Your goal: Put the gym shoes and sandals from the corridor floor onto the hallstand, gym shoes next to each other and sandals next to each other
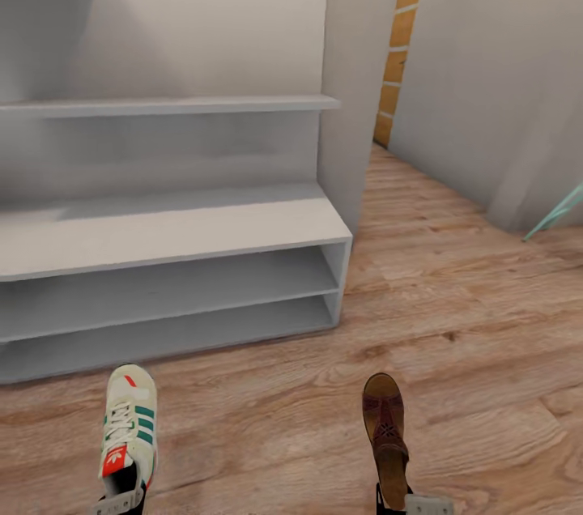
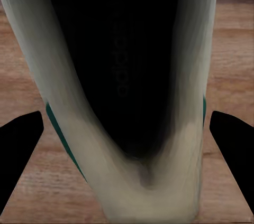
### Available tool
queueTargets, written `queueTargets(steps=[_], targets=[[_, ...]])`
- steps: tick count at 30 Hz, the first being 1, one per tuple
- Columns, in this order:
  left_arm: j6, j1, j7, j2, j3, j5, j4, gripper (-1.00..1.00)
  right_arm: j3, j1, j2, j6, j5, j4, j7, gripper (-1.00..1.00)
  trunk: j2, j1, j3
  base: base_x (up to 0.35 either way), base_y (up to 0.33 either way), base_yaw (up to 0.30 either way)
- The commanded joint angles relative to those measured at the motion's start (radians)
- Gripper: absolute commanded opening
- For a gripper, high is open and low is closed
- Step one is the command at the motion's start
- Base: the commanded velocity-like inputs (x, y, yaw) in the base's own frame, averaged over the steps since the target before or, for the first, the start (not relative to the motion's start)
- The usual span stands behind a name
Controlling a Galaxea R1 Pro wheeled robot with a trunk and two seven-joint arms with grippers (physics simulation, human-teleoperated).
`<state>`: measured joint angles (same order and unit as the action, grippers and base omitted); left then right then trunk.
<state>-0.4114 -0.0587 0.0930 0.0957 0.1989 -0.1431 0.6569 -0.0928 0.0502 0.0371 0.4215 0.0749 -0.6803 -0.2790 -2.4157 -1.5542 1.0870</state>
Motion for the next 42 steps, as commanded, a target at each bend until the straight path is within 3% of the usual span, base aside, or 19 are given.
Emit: queueTargets(steps=[1,30,42], targets=[[-0.001,0.0,0.01,0.0,0.002,-0.01,0.0,-1.0,-0.003,0.0,0.0,0.0,0.005,0.001,-0.008,-1.0,0.0,0.0,0.001,0.0,-0.247,0.281],[-0.001,-0.001,0.01,-0.001,0.002,-0.011,0.0,-1.0,-0.003,0.0,-0.002,0.0,0.005,-0.004,-0.005,-1.0,0.0,0.0,0.001,-0.003,-0.269,0.279],[-0.001,-0.001,0.01,-0.001,0.002,-0.011,0.0,-1.0,-0.004,0.0,-0.008,-0.002,0.006,-0.006,0.001,-1.0,0.0,0.0,0.001,-0.026,-0.265,0.046]])
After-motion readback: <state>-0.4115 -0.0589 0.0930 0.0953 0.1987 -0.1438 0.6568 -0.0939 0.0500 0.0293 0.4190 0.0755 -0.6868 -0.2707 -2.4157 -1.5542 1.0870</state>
